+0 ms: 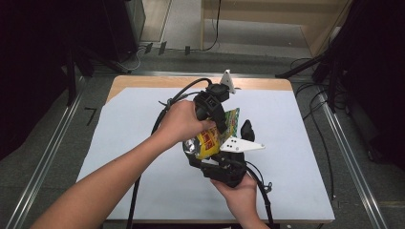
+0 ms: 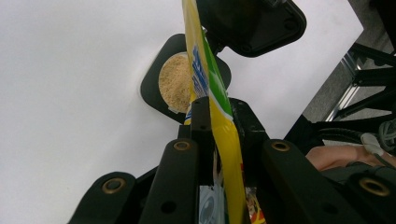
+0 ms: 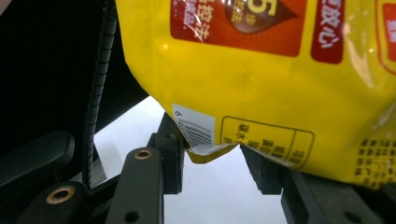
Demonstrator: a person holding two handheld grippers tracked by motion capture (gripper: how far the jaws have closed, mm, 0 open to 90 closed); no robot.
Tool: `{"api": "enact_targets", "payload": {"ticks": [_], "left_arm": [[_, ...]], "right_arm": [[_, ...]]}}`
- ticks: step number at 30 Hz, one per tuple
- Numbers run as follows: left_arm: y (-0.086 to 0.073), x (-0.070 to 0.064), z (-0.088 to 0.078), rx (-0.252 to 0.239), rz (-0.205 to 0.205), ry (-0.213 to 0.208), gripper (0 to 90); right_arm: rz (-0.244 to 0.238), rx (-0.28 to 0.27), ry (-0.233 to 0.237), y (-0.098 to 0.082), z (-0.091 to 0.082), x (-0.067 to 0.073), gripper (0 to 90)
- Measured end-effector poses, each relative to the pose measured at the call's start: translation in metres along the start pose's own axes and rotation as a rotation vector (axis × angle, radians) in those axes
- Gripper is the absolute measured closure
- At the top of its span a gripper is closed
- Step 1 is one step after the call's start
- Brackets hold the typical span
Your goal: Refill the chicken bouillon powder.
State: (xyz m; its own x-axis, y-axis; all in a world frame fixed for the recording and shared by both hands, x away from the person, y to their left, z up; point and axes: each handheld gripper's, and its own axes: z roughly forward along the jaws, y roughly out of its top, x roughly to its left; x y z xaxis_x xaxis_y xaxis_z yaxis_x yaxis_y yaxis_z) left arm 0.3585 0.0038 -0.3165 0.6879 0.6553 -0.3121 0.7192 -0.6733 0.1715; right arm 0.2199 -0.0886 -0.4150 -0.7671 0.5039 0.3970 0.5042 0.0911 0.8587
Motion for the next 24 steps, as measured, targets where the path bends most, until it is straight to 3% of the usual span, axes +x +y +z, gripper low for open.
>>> {"api": "enact_targets", "payload": {"ticks": [5,24], "left_arm": [[0.000,0.000,0.001,-0.006,0.015,0.000,82.0],[-0.015,0.013,0.000,-0.043,-0.012,-0.060,82.7]], "right_arm": [[-0.004,0.006,-0.008,-0.003,0.001,-0.001,63.0],[-0.024,0.042,-0.002,-0.012,0.010,0.003,62.9]]}}
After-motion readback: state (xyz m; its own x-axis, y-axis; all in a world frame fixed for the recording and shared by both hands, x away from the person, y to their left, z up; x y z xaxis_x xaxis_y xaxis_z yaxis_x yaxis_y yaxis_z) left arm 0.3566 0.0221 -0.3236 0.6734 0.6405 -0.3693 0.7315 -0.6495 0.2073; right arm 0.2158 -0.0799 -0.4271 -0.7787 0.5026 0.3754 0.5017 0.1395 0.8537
